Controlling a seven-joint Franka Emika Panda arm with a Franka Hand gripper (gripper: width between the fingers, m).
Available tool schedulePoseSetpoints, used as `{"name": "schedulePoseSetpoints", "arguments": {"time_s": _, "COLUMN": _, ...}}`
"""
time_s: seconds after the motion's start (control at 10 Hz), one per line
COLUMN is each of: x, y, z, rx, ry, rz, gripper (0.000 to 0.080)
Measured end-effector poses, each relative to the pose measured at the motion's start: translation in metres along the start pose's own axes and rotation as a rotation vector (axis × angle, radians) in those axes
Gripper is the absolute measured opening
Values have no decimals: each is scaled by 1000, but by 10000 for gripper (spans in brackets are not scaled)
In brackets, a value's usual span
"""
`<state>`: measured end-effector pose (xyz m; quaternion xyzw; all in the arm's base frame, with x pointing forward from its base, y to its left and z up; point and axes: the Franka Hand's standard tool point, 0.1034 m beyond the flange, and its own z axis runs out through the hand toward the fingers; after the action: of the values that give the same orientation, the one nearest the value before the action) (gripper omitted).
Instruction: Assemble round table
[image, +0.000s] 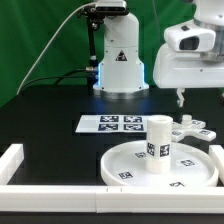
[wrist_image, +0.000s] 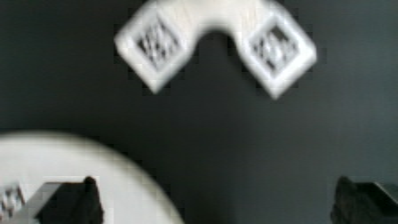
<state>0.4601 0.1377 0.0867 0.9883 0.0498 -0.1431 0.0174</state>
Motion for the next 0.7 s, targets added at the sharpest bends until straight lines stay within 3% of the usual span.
{"name": "schedulePoseSetpoints", "arguments": {"time_s": 0.1, "x": 2, "y": 0, "z": 0, "rx": -4, "ry": -41, "rz": 4, "gripper": 649}}
{"name": "schedulePoseSetpoints", "arguments": {"time_s": 0.4, "x": -17, "y": 3, "z": 22, "rx": -51, "ry": -314, "rz": 50, "gripper": 649}}
{"name": "schedulePoseSetpoints", "arguments": {"time_s": 0.7, "x": -21, "y": 6, "z": 26, "rx": -76, "ry": -460, "rz": 54, "gripper": 649}}
